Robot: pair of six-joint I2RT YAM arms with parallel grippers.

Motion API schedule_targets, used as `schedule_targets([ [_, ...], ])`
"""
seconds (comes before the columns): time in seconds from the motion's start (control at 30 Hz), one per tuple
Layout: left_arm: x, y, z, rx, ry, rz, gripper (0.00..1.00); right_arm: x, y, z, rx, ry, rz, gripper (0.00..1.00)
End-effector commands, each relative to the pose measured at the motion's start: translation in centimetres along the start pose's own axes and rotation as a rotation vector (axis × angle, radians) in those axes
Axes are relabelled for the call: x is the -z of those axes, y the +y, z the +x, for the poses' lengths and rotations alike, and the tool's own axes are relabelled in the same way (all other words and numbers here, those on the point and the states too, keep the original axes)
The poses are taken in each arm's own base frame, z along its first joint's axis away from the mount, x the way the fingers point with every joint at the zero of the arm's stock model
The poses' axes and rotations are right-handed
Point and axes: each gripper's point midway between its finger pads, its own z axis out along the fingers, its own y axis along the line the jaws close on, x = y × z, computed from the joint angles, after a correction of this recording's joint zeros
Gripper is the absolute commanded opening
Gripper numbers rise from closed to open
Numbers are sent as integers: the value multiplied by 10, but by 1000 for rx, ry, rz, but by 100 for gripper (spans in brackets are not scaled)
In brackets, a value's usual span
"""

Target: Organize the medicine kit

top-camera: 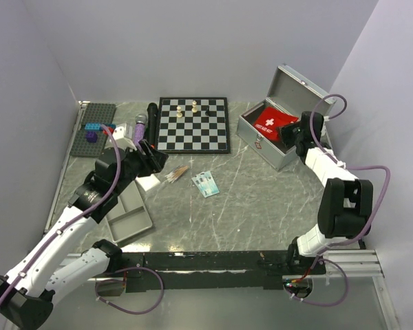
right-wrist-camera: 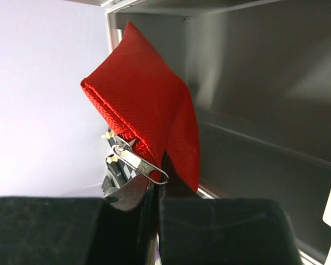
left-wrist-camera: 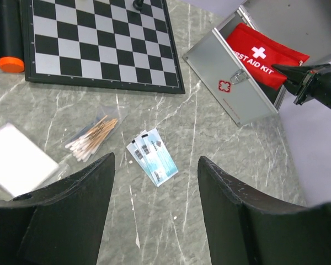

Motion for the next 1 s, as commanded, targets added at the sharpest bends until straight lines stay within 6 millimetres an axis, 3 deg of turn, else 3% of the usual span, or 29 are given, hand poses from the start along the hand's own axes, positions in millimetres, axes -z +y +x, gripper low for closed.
schedule_targets([
  [0.0,-3,-5,-5,15,-22,20,66,0,48,-16,-30,-23,-138,0],
  [0.17,-6,-3,-4,13,-18,9,66,-9,43,-12,16,5,-120,3],
  [0.3,-9,-1,-2,13,-6,-2,66,-2,50,-14,83,-2,-135,53],
  [0.4,-11,-1,0,12,5,-10,66,5,53,-20,128,-26,-117,75],
  [0.43,-12,-2,0,13,7,-7,66,7,51,-20,150,-26,-103,77],
  [0.57,-12,-2,-1,12,9,-5,67,23,57,-28,219,-73,-93,81],
  [0.73,-10,-2,0,7,18,-4,68,49,72,-15,353,-106,-137,79],
  [0.9,-6,2,7,19,30,-12,68,72,93,48,577,-35,-263,75],
  [0.97,-4,6,11,24,37,-21,67,81,93,91,687,22,-305,74],
])
